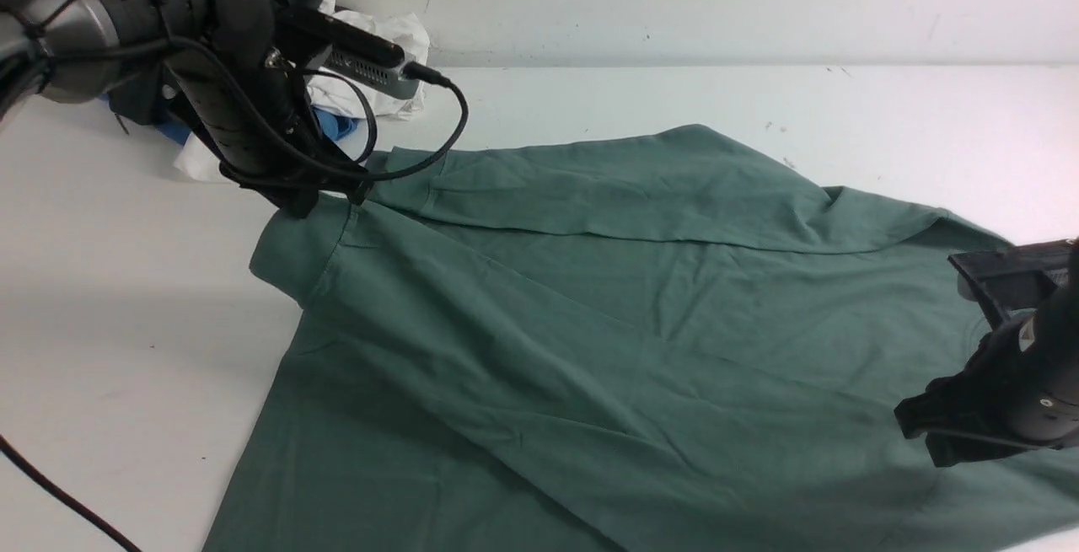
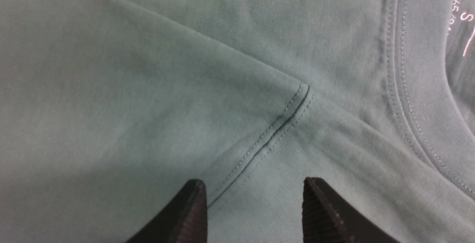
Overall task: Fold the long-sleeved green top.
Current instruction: Use the left arm to drag and place the cuff at the centered position on the left edge of the fabric, then use the left arm to clamp the cuff farthest from it
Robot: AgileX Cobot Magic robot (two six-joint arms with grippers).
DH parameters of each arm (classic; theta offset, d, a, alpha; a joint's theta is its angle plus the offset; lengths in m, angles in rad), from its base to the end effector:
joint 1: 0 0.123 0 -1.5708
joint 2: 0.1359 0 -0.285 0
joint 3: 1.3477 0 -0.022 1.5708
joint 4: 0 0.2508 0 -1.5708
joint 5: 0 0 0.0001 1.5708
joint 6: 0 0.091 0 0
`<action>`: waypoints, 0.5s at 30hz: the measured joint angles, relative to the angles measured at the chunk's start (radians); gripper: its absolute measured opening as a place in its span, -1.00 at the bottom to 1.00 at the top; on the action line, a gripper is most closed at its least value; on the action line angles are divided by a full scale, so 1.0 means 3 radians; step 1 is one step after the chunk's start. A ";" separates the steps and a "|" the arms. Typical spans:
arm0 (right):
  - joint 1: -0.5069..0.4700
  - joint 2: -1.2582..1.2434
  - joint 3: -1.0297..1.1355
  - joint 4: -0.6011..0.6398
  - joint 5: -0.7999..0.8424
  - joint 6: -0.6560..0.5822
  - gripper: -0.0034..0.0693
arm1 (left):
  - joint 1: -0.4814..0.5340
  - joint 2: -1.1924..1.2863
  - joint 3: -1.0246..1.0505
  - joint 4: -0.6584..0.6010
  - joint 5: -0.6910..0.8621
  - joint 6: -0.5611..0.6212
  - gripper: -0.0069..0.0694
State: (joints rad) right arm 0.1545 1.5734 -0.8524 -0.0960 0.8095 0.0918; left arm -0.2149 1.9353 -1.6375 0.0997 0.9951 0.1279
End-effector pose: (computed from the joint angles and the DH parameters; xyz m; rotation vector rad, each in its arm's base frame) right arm 0.2639 0.0347 0.1844 -0.1870 2.9991 -0.0864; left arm 0.4111 -0.0819 0.2575 0.5256 2.7208 0.1075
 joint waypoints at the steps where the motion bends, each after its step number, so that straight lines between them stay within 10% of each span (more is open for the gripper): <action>1: 0.0000 0.0000 0.0000 0.0000 0.0000 0.0000 0.03 | 0.0000 0.0010 0.0000 0.0014 0.0003 -0.0003 -0.65; 8: 0.0000 0.0000 -0.0049 0.0000 0.0046 0.0000 0.03 | 0.0000 0.0320 -0.0003 0.0074 -0.0049 -0.0115 -0.52; 15: 0.0000 0.0000 -0.0334 0.0000 0.0271 -0.0004 0.03 | 0.0000 0.0481 -0.0442 0.0082 0.0004 -0.0371 0.11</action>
State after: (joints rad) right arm 0.1545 1.5734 -0.9526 -0.0960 0.8908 0.0905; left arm -0.2149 2.0797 -1.7700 0.1243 0.9962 0.0166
